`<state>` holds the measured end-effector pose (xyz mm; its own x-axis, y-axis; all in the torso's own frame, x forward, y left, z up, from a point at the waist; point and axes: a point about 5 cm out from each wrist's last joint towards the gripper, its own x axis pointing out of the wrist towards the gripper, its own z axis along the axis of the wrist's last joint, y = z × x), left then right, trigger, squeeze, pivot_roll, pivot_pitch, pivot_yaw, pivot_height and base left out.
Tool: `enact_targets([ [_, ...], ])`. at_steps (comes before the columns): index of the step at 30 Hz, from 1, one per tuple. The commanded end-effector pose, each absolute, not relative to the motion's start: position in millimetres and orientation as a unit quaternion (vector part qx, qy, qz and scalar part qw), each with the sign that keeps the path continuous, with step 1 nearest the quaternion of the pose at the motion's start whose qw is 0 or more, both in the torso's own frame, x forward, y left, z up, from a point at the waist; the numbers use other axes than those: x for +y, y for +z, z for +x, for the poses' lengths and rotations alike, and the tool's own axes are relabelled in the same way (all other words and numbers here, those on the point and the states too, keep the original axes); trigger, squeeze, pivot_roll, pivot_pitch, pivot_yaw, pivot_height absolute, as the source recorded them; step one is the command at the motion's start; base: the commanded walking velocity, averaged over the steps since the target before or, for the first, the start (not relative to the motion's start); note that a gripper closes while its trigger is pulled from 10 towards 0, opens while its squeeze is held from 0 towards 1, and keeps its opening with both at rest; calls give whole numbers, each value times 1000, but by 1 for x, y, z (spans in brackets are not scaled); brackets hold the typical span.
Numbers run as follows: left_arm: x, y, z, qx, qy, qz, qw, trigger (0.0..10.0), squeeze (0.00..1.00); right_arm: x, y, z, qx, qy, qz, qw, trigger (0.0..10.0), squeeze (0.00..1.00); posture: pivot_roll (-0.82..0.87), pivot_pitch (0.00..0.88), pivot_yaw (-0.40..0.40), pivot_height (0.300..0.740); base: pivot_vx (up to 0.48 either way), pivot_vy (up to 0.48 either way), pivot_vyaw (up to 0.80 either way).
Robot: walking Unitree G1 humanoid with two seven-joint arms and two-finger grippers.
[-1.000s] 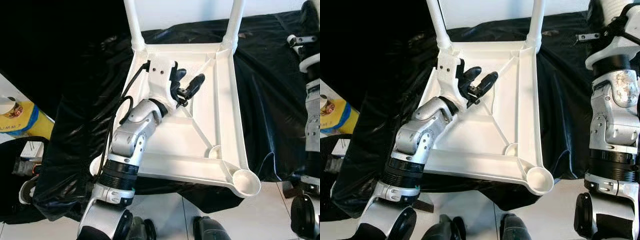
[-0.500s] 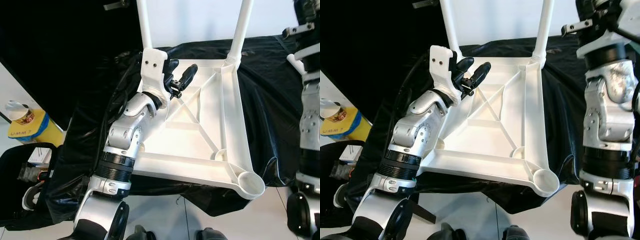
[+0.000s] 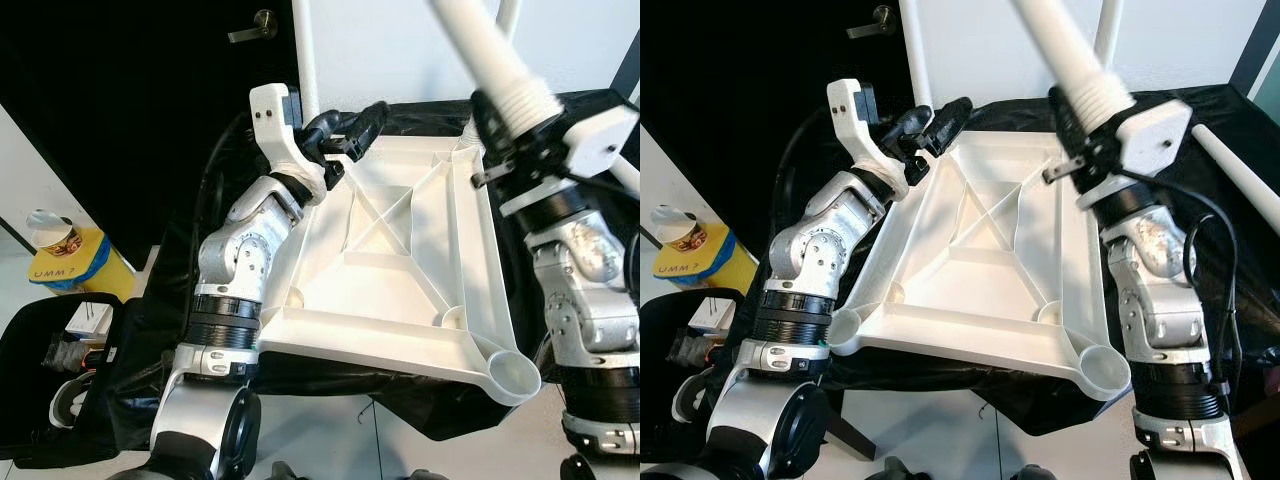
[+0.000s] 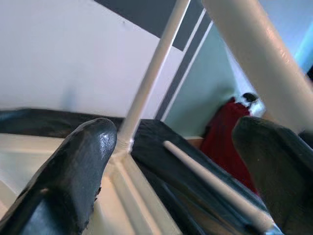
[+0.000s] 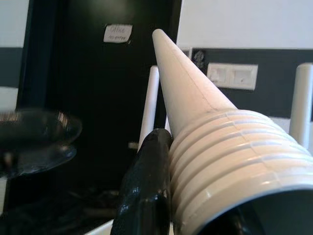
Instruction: Building children table
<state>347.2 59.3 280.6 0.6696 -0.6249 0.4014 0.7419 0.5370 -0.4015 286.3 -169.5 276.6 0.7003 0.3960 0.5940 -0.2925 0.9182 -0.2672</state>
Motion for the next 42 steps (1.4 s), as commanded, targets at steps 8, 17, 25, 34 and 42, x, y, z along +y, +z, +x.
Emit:
enact_targets([
  [8, 52, 302, 323, -124, -590, -337, 723, 10000, 0, -146, 249, 276, -287, 259, -73, 919, 10000, 0, -210, 36, 111, 740, 0, 0, 0],
  [17, 50, 298, 330, -93, -583, -331, 736, 10000, 0, -133, 241, 269, -274, 291, -78, 913, 10000, 0, -217, 50, 126, 740, 0, 0, 0],
  [25, 49, 290, 337, -59, -568, -317, 757, 10000, 0, -126, 234, 264, -268, 300, -80, 912, 10000, 0, -226, 54, 141, 740, 0, 0, 0],
  [34, 55, 295, 352, -52, -524, -351, 774, 10000, 0, -117, 221, 257, -243, 321, -72, 913, 10000, 0, -228, 56, 152, 740, 0, 0, 0],
  [42, 69, 304, 370, -51, -475, -405, 779, 10000, 0, -116, 208, 251, -219, 334, -74, 914, 10000, 0, -236, 58, 160, 740, 0, 0, 0],
])
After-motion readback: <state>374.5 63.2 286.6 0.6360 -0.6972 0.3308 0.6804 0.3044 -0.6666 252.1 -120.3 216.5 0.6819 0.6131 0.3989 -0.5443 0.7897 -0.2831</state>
